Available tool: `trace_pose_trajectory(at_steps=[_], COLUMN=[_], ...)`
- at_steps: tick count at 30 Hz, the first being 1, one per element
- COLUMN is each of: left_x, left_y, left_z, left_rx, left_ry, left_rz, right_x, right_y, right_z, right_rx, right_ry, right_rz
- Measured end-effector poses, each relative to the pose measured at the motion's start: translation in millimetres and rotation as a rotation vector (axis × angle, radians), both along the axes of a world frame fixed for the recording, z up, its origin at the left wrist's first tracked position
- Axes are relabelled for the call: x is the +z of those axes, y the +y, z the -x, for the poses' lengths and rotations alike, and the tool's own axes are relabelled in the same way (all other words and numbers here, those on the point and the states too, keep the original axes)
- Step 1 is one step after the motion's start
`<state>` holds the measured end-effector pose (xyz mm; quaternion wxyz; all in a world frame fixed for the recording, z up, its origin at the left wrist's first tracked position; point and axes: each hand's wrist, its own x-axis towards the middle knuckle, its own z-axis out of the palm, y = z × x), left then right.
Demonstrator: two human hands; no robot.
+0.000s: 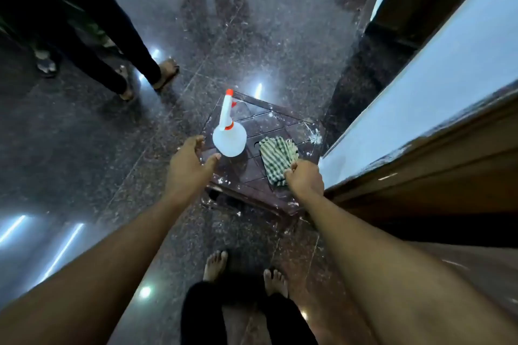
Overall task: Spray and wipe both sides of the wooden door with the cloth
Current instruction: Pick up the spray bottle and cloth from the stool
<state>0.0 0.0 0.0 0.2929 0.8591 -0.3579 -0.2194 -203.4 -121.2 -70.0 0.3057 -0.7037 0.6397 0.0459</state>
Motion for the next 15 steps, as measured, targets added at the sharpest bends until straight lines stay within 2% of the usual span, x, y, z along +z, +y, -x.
trace_pose_trajectory(at_steps=[5, 11, 15], left_x=[-40.3, -57.8, -58.0], left_y=[-50.7, -91.5, -102.7], left_z=[-33.7, -48.5, -50.6], left_rx=[-0.085, -0.263, -0.338], left_ry=[0.084, 0.266, 0.240], left_rz=[0.050, 0.123, 0.127], right_x=[-30.1, -35.8, -27.0], right_y=[-11.2, -15.3, -2.1], right_z=[-22.0, -35.8, -27.2], right_rx=[-0.096, -0.243, -0.391], right_ry=[0.061, 0.149, 0.055], right_rz=[0.048, 0.029, 0.042])
